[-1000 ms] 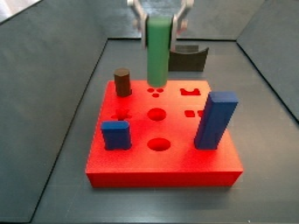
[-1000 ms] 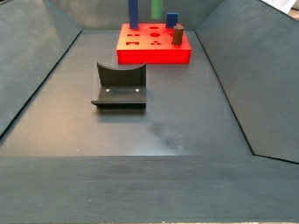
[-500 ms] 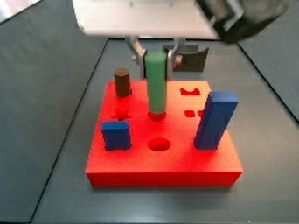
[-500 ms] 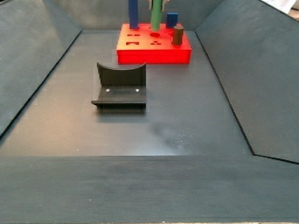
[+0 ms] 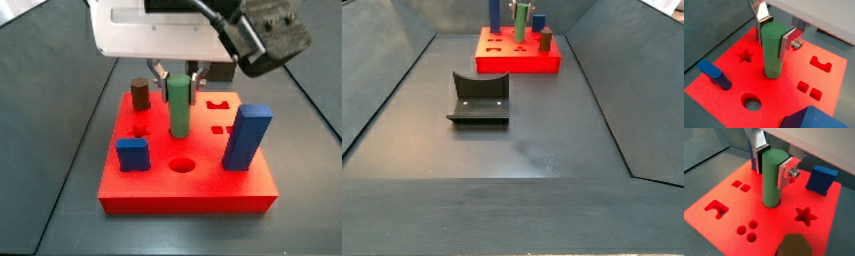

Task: Pick up the round object. Move up. Place the round object on the fixture. Regrasp the round object. Move to above the board. Insert the round object.
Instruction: Insert the round object.

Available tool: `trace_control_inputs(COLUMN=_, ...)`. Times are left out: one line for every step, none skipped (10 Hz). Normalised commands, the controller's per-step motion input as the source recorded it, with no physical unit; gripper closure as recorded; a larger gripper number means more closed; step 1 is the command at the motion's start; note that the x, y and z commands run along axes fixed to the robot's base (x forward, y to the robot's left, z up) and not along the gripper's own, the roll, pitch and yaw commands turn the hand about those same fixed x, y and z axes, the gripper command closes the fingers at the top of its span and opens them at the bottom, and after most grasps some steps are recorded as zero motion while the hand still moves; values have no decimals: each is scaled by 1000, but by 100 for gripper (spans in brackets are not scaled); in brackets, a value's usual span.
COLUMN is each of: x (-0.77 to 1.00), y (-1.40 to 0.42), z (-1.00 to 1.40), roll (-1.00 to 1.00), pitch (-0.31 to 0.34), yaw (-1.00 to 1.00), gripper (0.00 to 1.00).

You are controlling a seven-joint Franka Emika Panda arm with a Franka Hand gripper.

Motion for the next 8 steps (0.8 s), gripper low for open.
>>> trace_control_inputs(x=11, y=0, z=-431, roll=114, pitch=1, yaw=0, gripper=100)
trace_control_inputs(x=91, y=-49, z=-649, roll=157, pitch=0, yaw=0, gripper=100)
trace_control_inputs(x=120, y=-129, z=-689, roll=146, pitch=-11, yaw=0, gripper=100)
trace_control_inputs(x=143, y=-89, z=-626, roll=57, pitch=-111, yaw=0, gripper=100)
trace_control_inputs(x=117, y=-177, z=-546, roll=67, pitch=-150, yaw=0, gripper=100)
trace_control_inputs(x=111, y=0, z=-237, roll=-9, pitch=-140, yaw=-26, gripper=100)
trace_control_inputs(x=-11, y=0, z=0, roll=0, pitch=-17, yaw=0, gripper=100)
trace_control_inputs(x=0, y=0, z=0, roll=0, pitch=0, yaw=0, gripper=100)
